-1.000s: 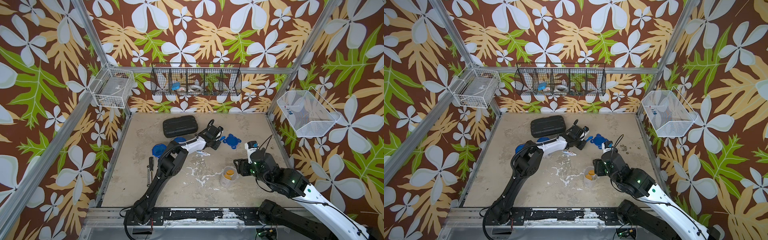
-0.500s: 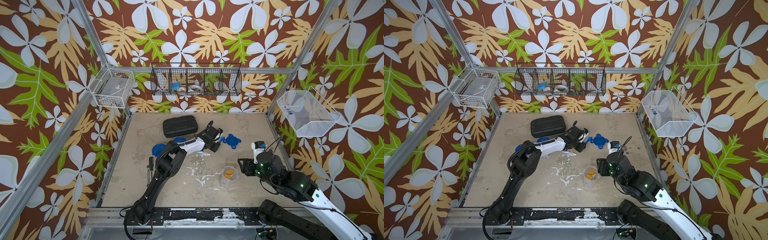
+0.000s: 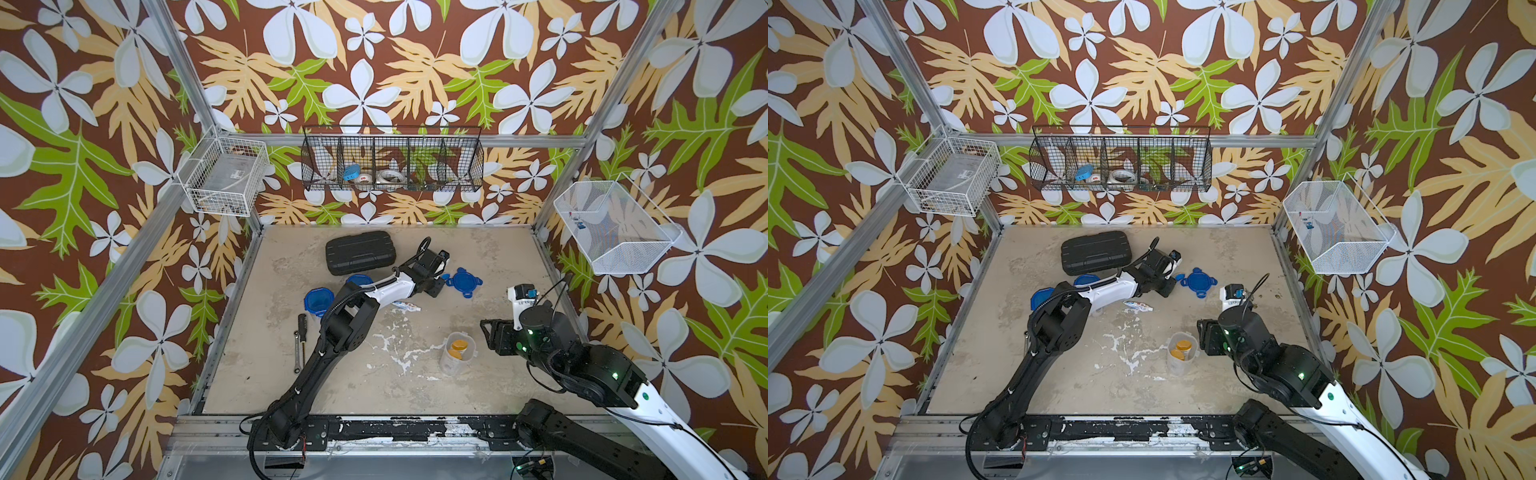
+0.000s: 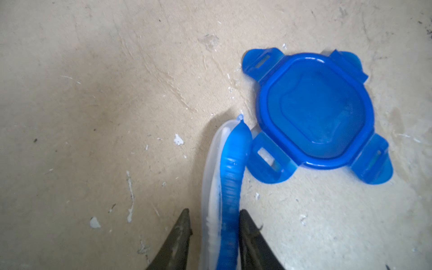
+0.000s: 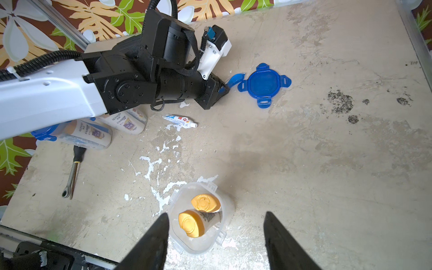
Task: Pack away toiletry kits
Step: Pick up the toiletry item from the center of the board.
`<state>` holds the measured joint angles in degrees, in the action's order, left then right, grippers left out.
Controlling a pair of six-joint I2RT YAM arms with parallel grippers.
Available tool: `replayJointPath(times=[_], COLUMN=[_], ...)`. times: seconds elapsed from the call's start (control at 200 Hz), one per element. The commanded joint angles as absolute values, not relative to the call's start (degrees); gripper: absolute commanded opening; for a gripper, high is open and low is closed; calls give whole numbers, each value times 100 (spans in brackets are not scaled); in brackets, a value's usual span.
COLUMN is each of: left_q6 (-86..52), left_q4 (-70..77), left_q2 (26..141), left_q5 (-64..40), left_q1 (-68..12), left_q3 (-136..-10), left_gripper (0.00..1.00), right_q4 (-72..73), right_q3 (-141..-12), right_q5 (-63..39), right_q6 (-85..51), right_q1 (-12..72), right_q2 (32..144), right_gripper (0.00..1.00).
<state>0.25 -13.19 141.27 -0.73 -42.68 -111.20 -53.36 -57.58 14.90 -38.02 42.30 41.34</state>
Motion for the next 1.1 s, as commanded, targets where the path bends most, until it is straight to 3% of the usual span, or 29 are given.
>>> replayJointPath(times=[0.0, 0.16, 0.265, 0.631, 0.876, 1.096], left_q6=[-18, 41, 9, -53, -377, -323], left_q4=[-2118, -2190, -2128, -2191, -1705, -1464], left_q2=[14035, 13743, 13491, 12776, 11004, 9576], left_q5=[-202, -96, -131, -41, -444, -554], left_q1=[-4309, -4397, -4403, -4403, -4425, -4618], left_q3=[-10819, -10498, -10249, -9682, -8332, -7282], left_gripper=[32, 27, 16, 16, 17, 18], right_q4=[-5162, -4777, -4505, -4254, -4042, -3086], right_q3=[-5726, -5734, -5798, -5735, -5687, -5403], right_q5=[1448, 1065, 568, 6, -954, -2474], right_q6=[-3656, -3700, -3657, -3709, -3823, -4254], right_q1=[4222, 4025, 3634, 3259, 2826, 2009], right_q2=[4236, 4406, 4527, 4785, 5219, 5522], right_gripper=[65, 68, 68, 70, 75, 78])
